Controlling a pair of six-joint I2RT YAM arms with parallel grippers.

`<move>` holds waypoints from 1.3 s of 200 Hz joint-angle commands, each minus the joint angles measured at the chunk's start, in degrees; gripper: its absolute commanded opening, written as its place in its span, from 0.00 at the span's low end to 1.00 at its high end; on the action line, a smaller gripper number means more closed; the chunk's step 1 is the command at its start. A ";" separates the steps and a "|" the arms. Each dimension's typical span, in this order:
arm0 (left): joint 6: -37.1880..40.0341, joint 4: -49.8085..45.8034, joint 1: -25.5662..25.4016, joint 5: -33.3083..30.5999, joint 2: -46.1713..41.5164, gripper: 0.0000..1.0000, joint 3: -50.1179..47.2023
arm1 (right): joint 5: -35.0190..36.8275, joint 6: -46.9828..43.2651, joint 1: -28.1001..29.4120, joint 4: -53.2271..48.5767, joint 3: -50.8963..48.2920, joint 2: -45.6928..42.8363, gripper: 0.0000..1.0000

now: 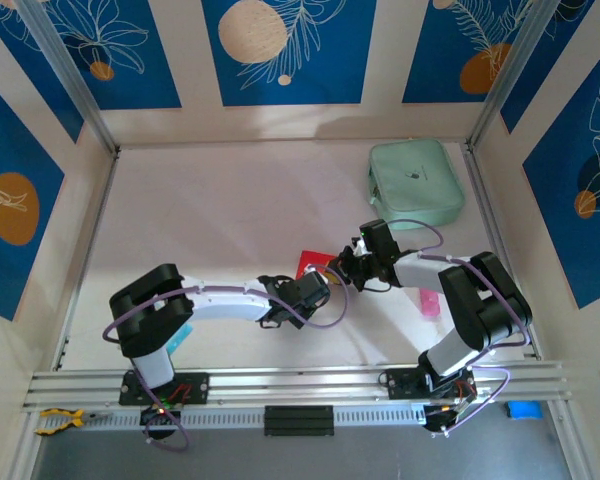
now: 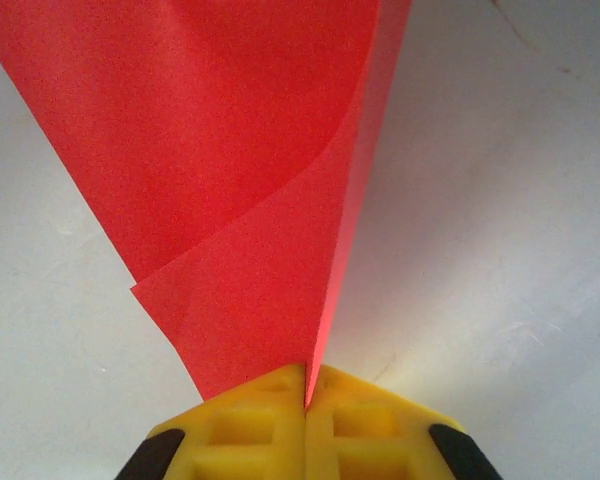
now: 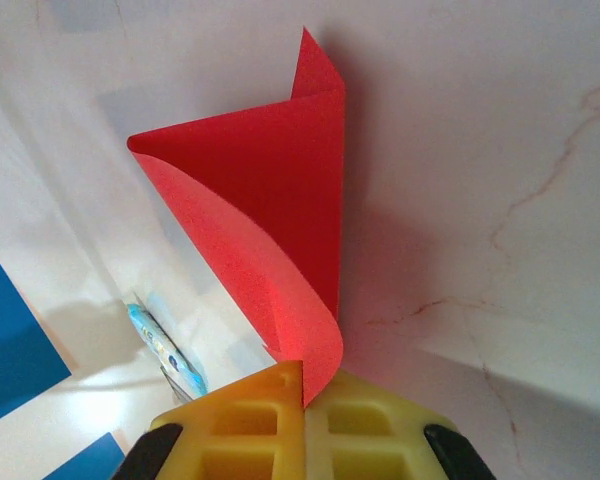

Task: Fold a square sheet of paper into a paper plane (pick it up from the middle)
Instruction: Fold the wing for the fifth time at the center of the table.

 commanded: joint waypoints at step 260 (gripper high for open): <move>-3.18 22.81 15.20 40.90 -3.26 0.00 -13.87 | 1.74 -4.52 -5.51 -5.60 -6.63 -15.58 0.37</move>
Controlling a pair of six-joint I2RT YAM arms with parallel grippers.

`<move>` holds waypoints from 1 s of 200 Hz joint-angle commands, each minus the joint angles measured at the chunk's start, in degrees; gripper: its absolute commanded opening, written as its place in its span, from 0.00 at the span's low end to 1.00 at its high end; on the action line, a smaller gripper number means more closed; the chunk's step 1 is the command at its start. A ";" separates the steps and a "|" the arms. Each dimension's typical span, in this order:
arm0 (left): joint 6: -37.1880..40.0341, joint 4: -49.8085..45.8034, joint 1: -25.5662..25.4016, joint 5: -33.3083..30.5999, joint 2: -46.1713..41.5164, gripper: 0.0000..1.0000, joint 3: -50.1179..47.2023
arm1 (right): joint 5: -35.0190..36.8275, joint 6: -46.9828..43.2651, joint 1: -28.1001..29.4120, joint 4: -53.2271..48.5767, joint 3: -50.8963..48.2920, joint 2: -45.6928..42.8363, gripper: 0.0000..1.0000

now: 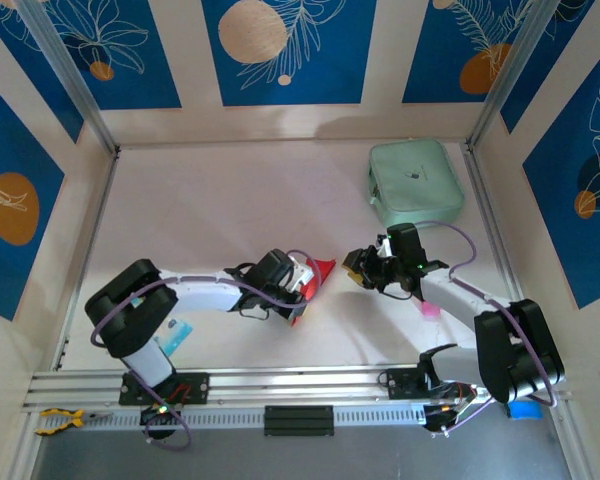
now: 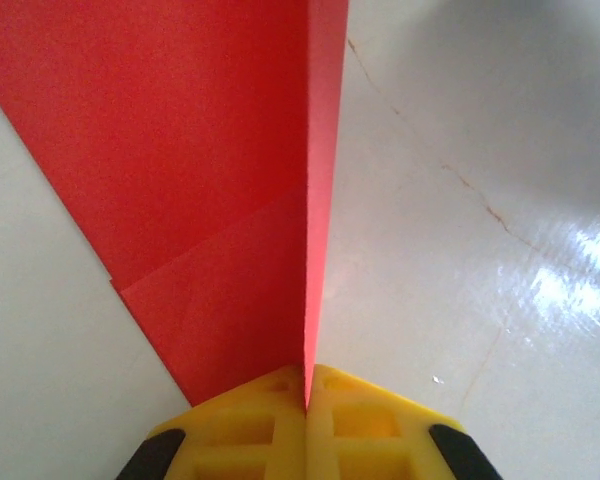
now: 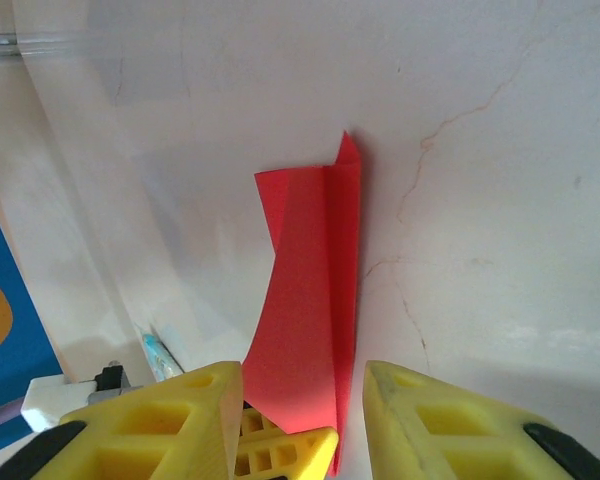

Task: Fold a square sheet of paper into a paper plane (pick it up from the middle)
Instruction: Fold the wing for the fifth time at the center of the table.

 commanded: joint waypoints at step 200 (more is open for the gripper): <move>-14.85 21.93 9.23 20.01 6.49 0.00 -9.44 | -10.39 -8.29 9.68 18.21 0.96 12.87 0.14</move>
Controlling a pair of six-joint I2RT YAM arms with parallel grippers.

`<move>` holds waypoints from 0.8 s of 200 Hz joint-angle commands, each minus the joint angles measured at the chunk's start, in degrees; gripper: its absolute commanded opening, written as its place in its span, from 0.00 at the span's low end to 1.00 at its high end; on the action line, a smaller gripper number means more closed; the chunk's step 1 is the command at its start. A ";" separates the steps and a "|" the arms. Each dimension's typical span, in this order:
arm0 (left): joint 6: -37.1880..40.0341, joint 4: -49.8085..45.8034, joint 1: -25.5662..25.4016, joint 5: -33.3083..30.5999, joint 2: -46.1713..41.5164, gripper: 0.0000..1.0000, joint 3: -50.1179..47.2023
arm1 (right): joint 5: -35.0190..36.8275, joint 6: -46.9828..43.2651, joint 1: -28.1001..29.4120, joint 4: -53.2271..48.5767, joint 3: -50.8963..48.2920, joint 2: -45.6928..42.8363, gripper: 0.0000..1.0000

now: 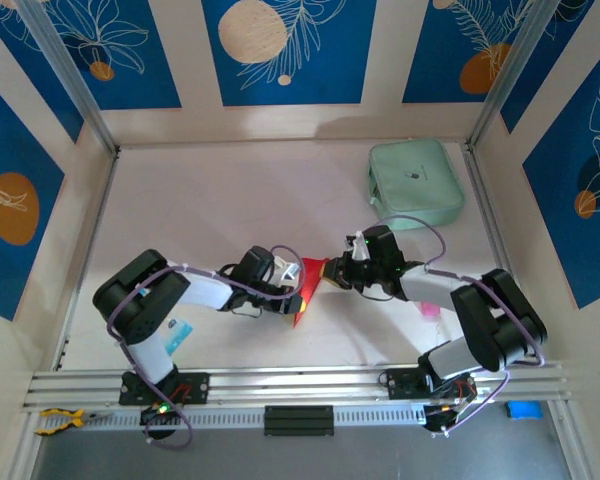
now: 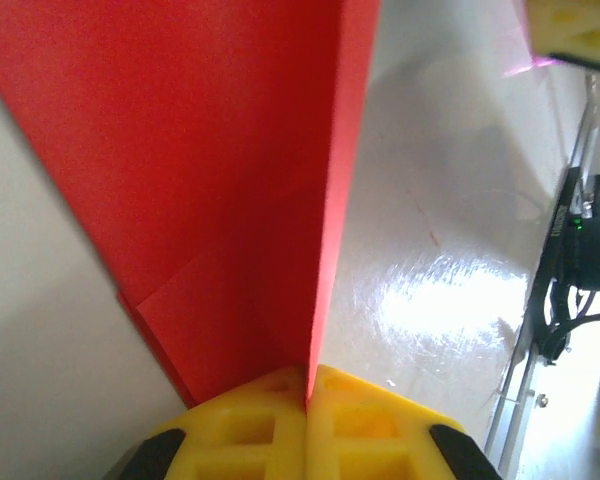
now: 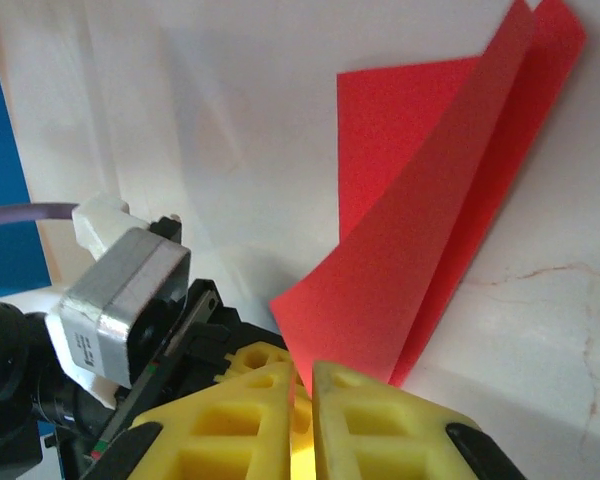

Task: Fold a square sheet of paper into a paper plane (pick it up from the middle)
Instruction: Fold the wing for the fifth time at the center of the table.

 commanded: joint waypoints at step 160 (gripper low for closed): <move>-7.68 3.75 2.96 1.33 3.12 0.00 -4.31 | -6.85 -5.73 3.99 3.27 7.81 14.24 0.11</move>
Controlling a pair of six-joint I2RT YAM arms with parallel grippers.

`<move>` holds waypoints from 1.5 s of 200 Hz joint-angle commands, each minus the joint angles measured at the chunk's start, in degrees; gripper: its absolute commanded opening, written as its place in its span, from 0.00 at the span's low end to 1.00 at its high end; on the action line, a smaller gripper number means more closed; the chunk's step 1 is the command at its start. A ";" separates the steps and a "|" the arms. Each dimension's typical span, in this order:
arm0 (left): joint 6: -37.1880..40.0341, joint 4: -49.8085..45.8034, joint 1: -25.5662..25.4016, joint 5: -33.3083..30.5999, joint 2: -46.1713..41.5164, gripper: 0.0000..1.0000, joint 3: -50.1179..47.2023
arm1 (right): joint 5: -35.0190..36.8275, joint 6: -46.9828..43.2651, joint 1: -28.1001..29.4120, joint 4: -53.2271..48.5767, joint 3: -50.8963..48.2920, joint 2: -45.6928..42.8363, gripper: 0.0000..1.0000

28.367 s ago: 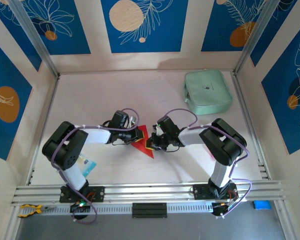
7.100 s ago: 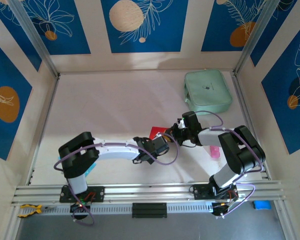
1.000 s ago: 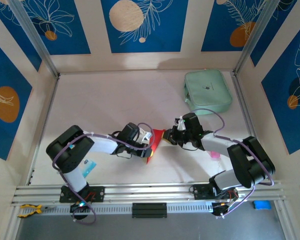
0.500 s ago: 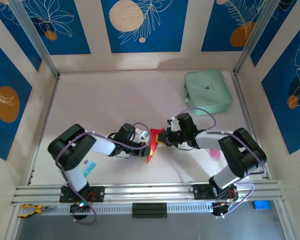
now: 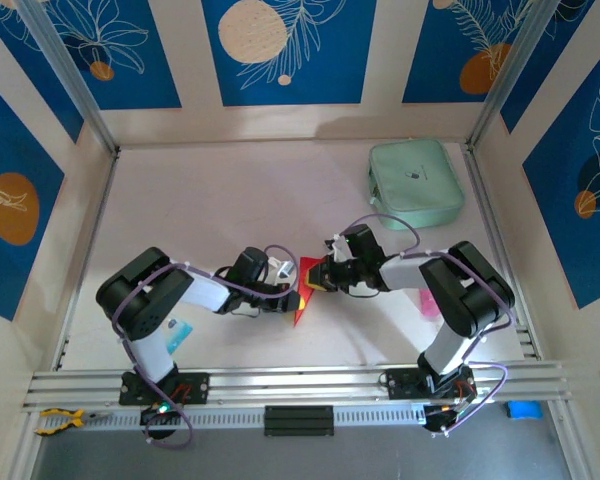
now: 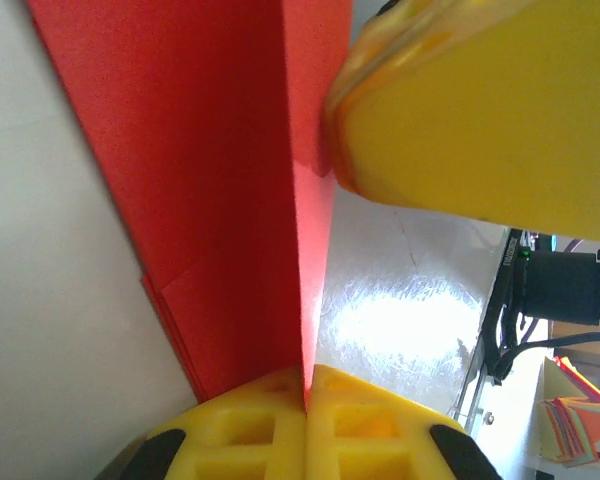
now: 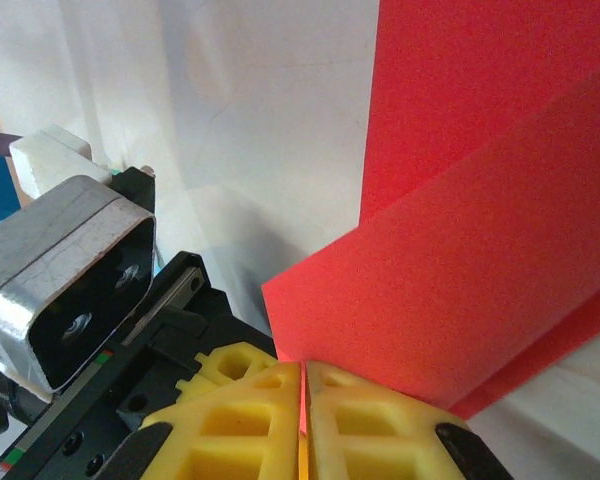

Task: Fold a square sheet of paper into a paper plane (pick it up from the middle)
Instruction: Fold the wing for the fifth time at the center of the table.

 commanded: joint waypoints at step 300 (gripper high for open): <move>0.40 -12.97 1.97 -0.16 1.07 0.15 0.03 | 5.05 -2.17 -0.75 -8.65 4.05 9.97 0.10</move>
